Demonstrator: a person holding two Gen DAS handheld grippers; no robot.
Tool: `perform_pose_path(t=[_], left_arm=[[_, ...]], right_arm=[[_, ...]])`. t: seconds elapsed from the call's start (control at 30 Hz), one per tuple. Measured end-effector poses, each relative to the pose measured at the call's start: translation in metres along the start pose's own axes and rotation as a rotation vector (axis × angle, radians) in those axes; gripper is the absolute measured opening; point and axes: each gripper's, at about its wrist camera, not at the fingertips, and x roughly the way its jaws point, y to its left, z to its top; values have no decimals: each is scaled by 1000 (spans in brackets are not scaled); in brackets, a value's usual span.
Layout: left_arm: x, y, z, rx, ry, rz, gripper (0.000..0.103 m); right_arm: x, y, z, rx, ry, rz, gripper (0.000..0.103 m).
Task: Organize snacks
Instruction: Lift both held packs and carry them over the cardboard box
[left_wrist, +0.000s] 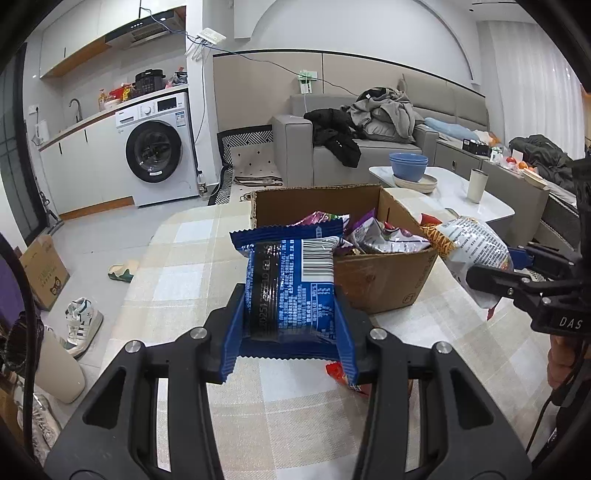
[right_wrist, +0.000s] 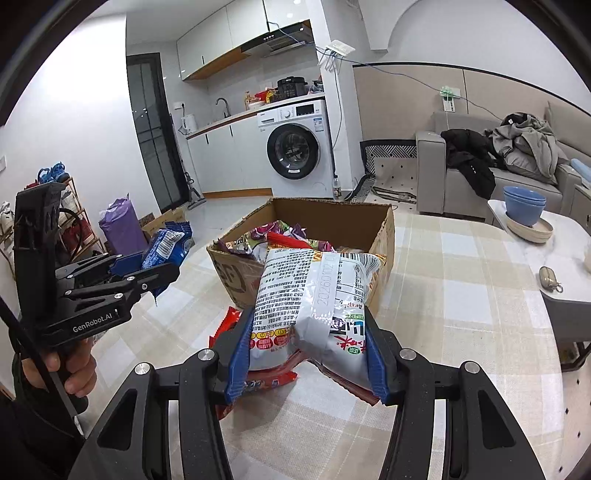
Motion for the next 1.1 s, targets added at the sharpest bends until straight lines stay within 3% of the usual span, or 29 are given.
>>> perform_pose_path(t=[0.37,1.1], left_arm=[[1,6,26,-10,-19,-38,41],[65,16,67,-45,-1,-28,41]], right_arm=[[7,1,9,1,-25,-12,54],[46,-10,48,28,-74,-12,54]])
